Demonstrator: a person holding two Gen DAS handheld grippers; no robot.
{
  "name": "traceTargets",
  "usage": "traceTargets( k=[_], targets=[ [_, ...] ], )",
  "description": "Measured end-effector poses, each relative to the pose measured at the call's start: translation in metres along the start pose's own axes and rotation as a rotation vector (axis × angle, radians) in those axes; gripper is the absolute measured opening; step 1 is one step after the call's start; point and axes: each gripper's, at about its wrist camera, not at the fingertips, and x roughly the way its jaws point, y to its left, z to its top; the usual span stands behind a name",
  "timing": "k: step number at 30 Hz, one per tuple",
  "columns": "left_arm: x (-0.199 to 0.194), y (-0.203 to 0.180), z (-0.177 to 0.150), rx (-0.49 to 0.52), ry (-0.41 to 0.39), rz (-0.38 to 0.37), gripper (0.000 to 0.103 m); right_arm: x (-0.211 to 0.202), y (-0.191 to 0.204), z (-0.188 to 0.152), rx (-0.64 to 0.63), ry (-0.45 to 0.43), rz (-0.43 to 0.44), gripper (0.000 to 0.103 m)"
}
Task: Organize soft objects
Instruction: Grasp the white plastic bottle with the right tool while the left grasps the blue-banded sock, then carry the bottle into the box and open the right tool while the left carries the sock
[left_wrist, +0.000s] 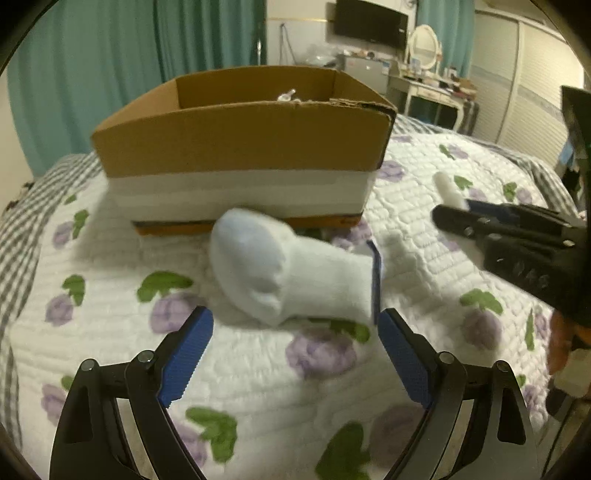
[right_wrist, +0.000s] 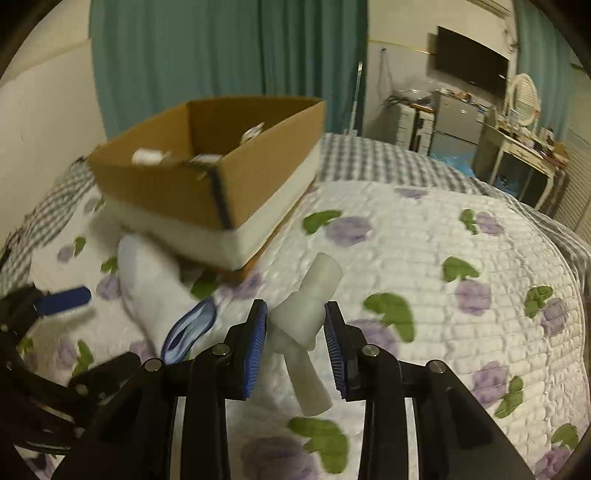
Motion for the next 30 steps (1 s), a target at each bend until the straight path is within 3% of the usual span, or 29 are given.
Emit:
traceTargets(
  k=[6,14,19,22,24,30],
  targets=[
    [0.032,0.006,0.021,-0.028,0.009,0.007,0.092,0.004,-0.025,0.009,0.091,-0.002,0.0,0.031],
    [0.058,-0.004,0.019,0.078,0.004,0.059,0.095,0.018,-0.026,0.008,0.107,0.029,0.003,0.031],
    [0.066,0.012,0.019,0.039,0.021,0.016,0.096,0.018,-0.016,0.006,0.079,0.034,-0.002,0.031],
    [0.061,0.014,0.018,0.039,0.013,0.004,0.086,0.015,-0.016,0.003,0.078,0.028,-0.009,0.031],
    [0.054,0.017,0.016,0.042,0.012,0.012,0.074,0.012,-0.017,-0.001,0.084,0.026,-0.009,0.031],
    [0.017,0.034,0.003,-0.002,0.0,-0.021,0.064,-0.004,-0.016,-0.006,0.1,0.0,-0.005,0.031]
  ],
)
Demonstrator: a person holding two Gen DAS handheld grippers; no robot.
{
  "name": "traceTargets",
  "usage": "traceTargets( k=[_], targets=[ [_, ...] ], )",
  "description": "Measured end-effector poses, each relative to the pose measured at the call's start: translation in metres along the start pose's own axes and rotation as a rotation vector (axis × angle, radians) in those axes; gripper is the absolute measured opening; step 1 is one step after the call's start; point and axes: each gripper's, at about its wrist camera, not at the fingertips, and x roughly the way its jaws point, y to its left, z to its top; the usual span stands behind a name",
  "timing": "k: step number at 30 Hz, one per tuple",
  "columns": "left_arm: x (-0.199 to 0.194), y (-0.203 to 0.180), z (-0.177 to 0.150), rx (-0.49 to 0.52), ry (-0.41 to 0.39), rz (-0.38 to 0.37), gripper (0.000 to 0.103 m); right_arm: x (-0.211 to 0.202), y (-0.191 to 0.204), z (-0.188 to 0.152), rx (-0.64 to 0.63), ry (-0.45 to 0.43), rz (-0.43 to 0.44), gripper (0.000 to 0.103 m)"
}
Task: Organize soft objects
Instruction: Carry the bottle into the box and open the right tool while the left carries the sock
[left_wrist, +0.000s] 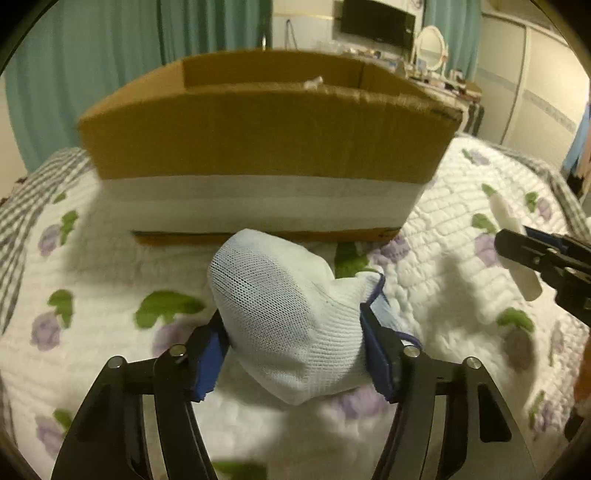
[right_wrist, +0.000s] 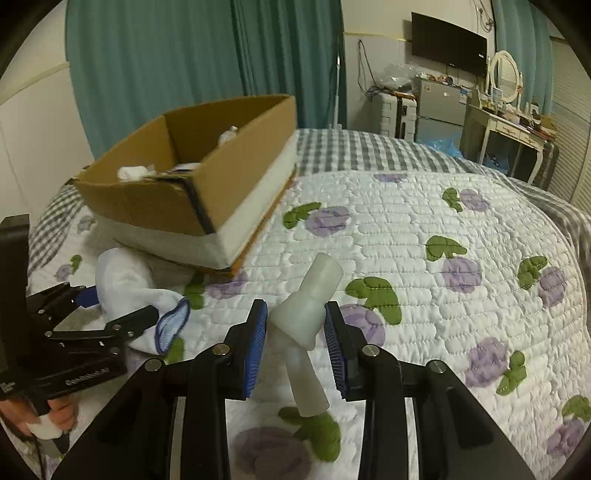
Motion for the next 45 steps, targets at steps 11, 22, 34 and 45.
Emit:
traceTargets(
  k=[11,22,34,45],
  targets=[
    [-0.103,0.017,0.003,0.071,-0.142,0.002,0.064,-0.071,0.051,0.01,-0.077,-0.091,0.016,0.031],
    [-0.16,0.031,0.051,0.127,-0.272,0.025,0.064,-0.13,0.106,0.063,-0.155,-0.219,0.027,0.031],
    [-0.128,0.058,0.111,0.129,-0.303,0.029,0.064,-0.109,0.144,0.129,-0.21,-0.282,0.06,0.031],
    [-0.043,0.067,0.16,0.155,-0.226,0.046,0.064,-0.03,0.137,0.18,-0.182,-0.253,0.055,0.031]
  ],
)
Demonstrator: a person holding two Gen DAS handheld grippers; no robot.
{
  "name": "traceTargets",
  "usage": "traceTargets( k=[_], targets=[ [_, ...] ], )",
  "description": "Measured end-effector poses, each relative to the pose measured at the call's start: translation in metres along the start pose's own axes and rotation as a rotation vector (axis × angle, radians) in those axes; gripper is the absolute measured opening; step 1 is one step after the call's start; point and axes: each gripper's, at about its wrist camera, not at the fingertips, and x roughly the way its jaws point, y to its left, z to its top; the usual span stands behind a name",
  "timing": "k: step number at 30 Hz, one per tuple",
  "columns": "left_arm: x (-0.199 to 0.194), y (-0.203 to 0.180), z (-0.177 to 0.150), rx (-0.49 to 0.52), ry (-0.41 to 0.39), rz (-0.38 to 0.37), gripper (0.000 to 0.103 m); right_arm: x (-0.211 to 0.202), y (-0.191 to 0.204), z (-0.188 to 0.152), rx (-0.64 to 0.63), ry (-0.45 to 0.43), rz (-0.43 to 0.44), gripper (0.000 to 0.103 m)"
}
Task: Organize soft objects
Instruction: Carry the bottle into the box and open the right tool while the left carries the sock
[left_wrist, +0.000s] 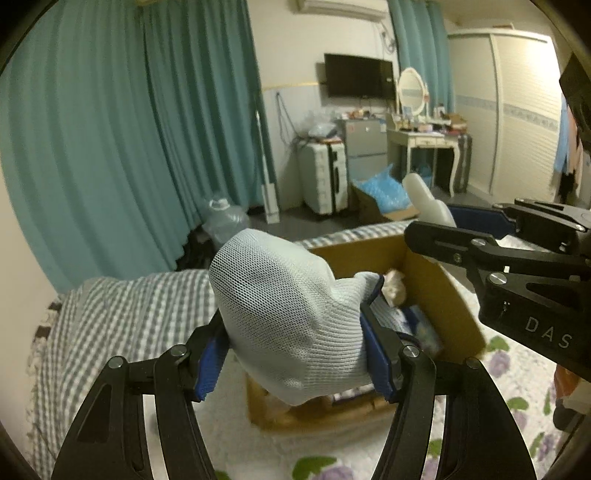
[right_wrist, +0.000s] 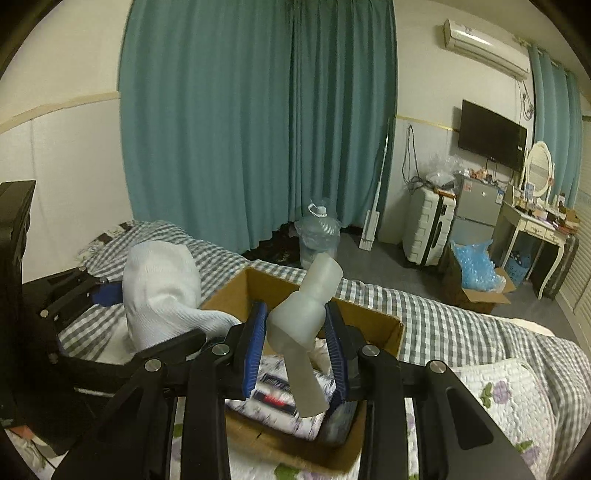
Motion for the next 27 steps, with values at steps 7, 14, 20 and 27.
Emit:
traceTargets(
  k=[7,14,20,27],
  targets=[
    [0.042,-0.008,-0.003,0.0,0.058,-0.007,0.064,0.06,-0.028,-0.003,0.051,0.055,0.001,0.031],
    [0.05,-0.013,-0.005,-0.004,0.046,-0.014,0.07,0.093,-0.047,-0.008,0.138,0.083,0.008,0.037],
    [0.037,-0.024,0.002,0.036,0.035,0.037,0.078,0.083,-0.049,-0.007,0.162,0.056,-0.013,0.077],
    [-0.029,-0.017,0.027,-0.015,-0.025,0.056,0.078,0.009,-0.056,0.017,0.169,-0.005,-0.079,0.077]
  ],
)
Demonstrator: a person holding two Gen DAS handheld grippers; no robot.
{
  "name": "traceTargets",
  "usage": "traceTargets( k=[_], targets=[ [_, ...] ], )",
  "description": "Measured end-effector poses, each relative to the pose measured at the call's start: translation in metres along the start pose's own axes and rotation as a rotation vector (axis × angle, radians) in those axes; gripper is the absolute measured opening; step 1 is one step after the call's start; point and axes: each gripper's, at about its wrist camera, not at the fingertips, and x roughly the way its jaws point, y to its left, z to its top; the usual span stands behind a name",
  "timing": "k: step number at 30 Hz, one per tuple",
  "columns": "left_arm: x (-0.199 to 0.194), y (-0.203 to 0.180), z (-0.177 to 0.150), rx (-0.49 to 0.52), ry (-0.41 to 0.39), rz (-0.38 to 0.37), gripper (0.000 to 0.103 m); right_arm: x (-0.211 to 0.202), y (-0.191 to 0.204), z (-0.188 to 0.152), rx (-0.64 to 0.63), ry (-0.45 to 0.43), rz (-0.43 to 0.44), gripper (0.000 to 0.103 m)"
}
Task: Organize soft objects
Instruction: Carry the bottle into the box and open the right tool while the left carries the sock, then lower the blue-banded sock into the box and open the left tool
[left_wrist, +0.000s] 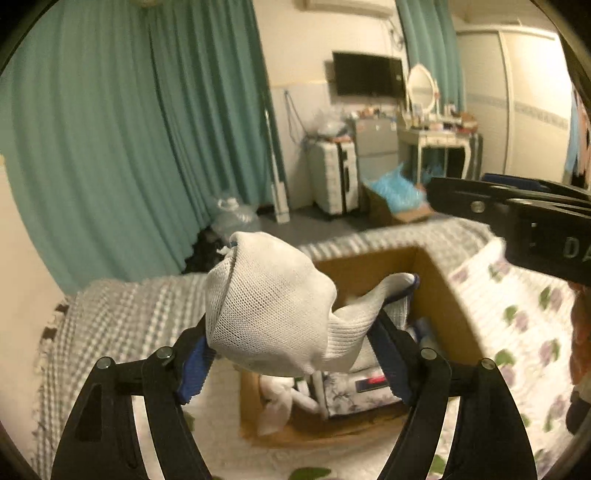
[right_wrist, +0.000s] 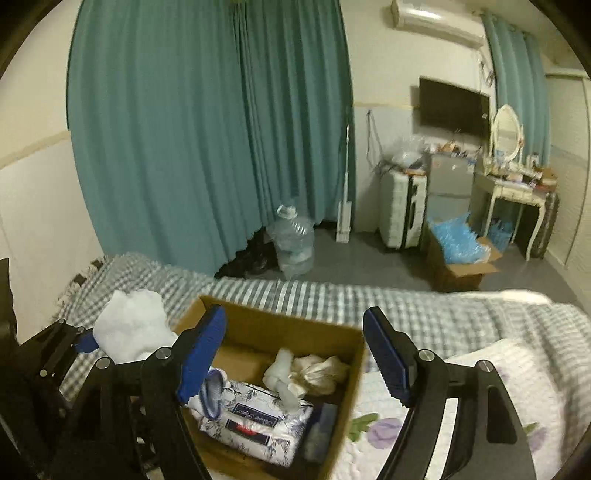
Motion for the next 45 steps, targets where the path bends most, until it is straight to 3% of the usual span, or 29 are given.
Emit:
traceTargets(
  k=[12,17,21,26,32,36,38,40,42,45],
  targets=[
    [-0.161,0.028,0.04,-0.022,-0.258,0.044,0.079,-0.19,0.033,0.043,-0.069,-0.22,-0.055,0.079],
    [-0.187,0.018,0.051,-0.01,-0.31,0.034,0.079,-0.239,0.038,0.043,-0.062,-0.274,-0.054,0.08],
    [-0.173,0.011,0.055,-0.016,-0.287,0.009,0.079,-0.253,0.027,0.033,-0.042,-0.279,-0.042,0.08],
    [-0.112,-0.004,0.05,-0.003,-0.205,0.017,0.079,-0.24,0.003,0.02,-0.025,-0.256,-0.055,0.081],
    [-0.024,-0.016,0.026,-0.013,-0.11,-0.029,0.08,-0.173,-0.036,-0.008,0.025,-0.152,-0.032,0.081],
    [0.026,-0.017,0.008,-0.026,-0.001,0.009,0.08,-0.124,-0.053,-0.031,0.023,-0.073,-0.025,0.092],
    [0.043,-0.017,0.003,-0.028,0.052,-0.025,0.08,-0.103,-0.061,-0.042,0.033,-0.046,-0.023,0.093],
    [0.052,-0.015,-0.005,-0.043,0.051,-0.021,0.08,-0.085,-0.069,-0.052,0.051,-0.02,-0.007,0.095],
    [0.058,-0.022,-0.013,0.007,0.069,-0.038,0.08,-0.067,-0.074,-0.06,0.063,-0.002,0.002,0.096],
    [0.055,-0.035,-0.026,0.089,0.006,-0.062,0.08,-0.046,-0.075,-0.065,0.062,0.022,0.031,0.097]
  ],
)
